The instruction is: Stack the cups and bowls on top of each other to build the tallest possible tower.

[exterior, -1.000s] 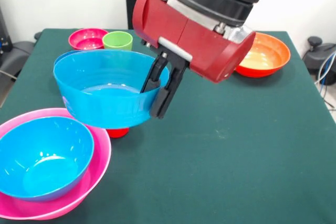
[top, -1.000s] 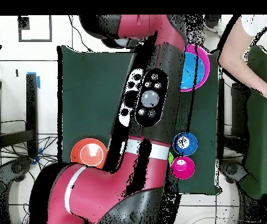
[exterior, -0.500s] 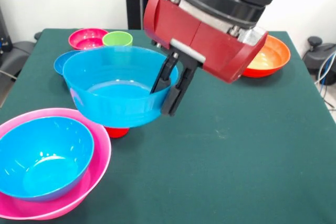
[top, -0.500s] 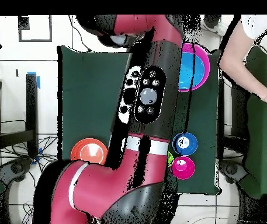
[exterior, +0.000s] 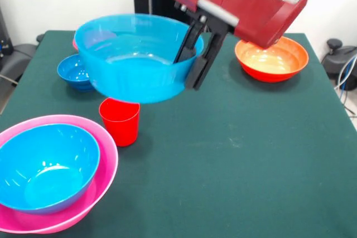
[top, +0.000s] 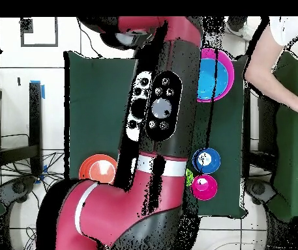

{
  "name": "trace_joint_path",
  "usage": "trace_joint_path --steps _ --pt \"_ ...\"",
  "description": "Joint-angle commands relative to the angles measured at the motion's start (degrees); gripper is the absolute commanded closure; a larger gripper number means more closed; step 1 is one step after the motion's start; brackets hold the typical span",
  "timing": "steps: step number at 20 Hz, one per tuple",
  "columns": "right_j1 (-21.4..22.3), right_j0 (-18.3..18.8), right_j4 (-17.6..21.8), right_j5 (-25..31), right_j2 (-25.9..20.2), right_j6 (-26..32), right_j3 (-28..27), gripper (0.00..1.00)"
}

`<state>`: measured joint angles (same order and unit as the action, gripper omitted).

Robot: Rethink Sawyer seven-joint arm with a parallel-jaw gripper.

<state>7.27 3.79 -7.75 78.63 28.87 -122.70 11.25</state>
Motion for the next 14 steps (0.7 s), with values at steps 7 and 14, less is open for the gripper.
trace_joint_path --steps 7,14 --pt "-1.38 2.7 -3.58 7.11 0.61 19.52 -5.12 1.0" --pt "-4.96 5.44 -7.9 4.78 3.49 22.74 -8.17 1.0"
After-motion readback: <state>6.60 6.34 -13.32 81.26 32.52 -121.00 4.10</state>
